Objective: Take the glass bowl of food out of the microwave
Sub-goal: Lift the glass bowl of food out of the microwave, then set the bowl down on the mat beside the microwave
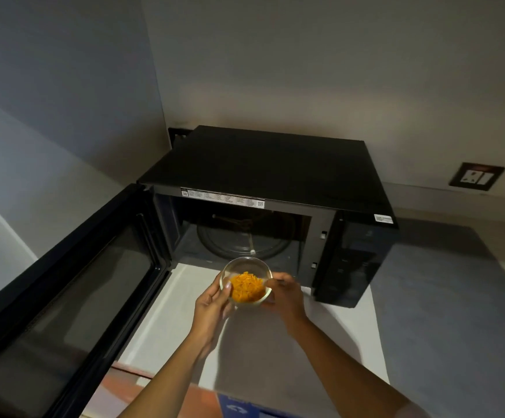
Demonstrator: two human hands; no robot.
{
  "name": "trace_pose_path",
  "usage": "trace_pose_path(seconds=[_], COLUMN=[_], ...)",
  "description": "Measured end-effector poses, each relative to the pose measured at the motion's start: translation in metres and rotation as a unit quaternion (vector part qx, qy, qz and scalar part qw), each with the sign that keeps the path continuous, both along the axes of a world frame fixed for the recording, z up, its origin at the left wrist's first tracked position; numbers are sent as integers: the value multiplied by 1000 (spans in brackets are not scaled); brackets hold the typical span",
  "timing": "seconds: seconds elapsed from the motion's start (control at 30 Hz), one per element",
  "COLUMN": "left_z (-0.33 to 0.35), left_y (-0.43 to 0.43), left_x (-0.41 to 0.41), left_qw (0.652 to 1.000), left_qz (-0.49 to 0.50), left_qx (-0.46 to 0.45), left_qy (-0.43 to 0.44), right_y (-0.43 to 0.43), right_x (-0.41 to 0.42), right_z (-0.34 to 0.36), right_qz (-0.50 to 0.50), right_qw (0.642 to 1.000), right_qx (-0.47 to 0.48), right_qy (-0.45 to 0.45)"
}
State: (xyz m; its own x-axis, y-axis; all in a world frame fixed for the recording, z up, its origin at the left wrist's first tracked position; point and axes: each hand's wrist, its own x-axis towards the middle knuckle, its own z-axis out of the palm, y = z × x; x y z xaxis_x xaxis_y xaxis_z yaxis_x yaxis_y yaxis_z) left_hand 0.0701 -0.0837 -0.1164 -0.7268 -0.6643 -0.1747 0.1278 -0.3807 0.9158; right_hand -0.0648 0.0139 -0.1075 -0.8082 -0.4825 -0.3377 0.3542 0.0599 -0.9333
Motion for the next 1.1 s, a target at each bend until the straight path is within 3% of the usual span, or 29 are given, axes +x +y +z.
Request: trace_pose_path(seconds=[0.37, 0.6, 0.83, 1.1], left_z=[-13, -28, -27, -13], left_y=[69, 110, 159, 216], left_x=[-7, -29, -67, -125], left_qw=[995, 988, 973, 955], left_qz=[-62, -129, -216, -274], left_qx=[-36, -3, -9, -78], left_qy=[-66, -84, -87, -80], right_y=[95, 165, 230, 292], right_x=[4, -3, -29, -63], right_z=[-12, -16, -17, -5], right_qz=[-65, -118, -182, -277], right_qw=[997, 990, 980, 959], right_qx=[23, 41, 61, 60], right_qy=[-32, -58, -42, 4])
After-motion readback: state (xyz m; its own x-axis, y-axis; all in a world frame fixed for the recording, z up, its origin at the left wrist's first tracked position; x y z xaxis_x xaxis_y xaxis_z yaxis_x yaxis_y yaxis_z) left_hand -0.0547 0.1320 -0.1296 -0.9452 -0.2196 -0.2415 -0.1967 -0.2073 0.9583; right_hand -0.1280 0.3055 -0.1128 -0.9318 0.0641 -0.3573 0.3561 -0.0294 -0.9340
